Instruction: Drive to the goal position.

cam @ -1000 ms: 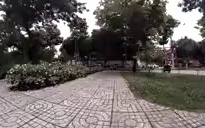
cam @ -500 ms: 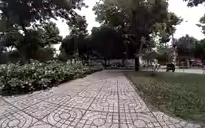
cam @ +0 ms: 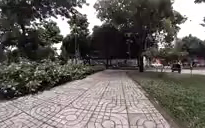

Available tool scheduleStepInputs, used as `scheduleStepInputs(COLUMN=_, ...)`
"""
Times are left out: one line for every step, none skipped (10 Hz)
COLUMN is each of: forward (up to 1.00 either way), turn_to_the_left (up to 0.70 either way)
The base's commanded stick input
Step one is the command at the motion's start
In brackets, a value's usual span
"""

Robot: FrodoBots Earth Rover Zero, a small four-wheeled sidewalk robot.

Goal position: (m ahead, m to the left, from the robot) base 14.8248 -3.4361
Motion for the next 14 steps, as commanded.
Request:
scheduleStepInputs(forward=1.0, turn_to_the_left=0.0)
scheduleStepInputs(forward=1.0, turn_to_the_left=0.0)
scheduleStepInputs(forward=1.0, turn_to_the_left=0.0)
scheduleStepInputs(forward=1.0, turn_to_the_left=0.0)
scheduleStepInputs(forward=1.0, turn_to_the_left=0.0)
scheduleStepInputs(forward=1.0, turn_to_the_left=0.0)
scheduleStepInputs(forward=1.0, turn_to_the_left=0.0)
scheduleStepInputs(forward=1.0, turn_to_the_left=0.0)
scheduleStepInputs(forward=1.0, turn_to_the_left=0.0)
scheduleStepInputs(forward=1.0, turn_to_the_left=0.0)
scheduleStepInputs(forward=1.0, turn_to_the_left=0.0)
scheduleStepInputs(forward=1.0, turn_to_the_left=0.0)
scheduleStepInputs(forward=1.0, turn_to_the_left=0.0)
scheduleStepInputs(forward=1.0, turn_to_the_left=-0.05)
